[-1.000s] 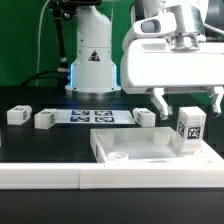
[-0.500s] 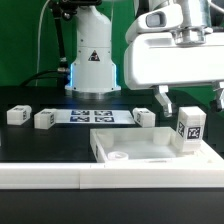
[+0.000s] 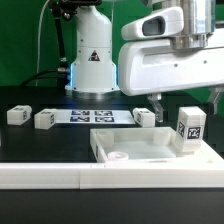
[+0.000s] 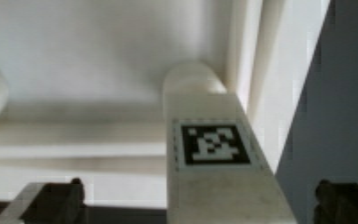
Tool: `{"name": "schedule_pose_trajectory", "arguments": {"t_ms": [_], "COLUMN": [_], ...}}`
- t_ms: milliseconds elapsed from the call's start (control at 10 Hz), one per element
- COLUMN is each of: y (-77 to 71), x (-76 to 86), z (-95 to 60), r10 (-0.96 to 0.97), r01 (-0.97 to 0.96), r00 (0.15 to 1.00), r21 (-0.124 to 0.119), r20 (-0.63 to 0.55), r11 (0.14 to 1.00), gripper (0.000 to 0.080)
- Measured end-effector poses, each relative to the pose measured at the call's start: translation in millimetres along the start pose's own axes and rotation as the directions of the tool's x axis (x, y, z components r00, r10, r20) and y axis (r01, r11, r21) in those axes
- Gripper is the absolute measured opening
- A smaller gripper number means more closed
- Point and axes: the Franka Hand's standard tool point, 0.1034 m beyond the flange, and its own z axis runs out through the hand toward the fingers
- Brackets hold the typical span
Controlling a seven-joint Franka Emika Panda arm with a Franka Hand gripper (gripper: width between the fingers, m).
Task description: Assemble one leg
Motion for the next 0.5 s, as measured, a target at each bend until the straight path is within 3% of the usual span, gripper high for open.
{"name": "schedule_pose_trajectory", "arguments": {"t_ms": [500], "y": [-1.8], "x": [-0.9], "z": [2.0], "r10": [0.053], "r01": [-0.053], "r00": [0.998], "r21": [-0.003], "r20": [0.044], "r11": [0.999], "gripper": [0.0624]}}
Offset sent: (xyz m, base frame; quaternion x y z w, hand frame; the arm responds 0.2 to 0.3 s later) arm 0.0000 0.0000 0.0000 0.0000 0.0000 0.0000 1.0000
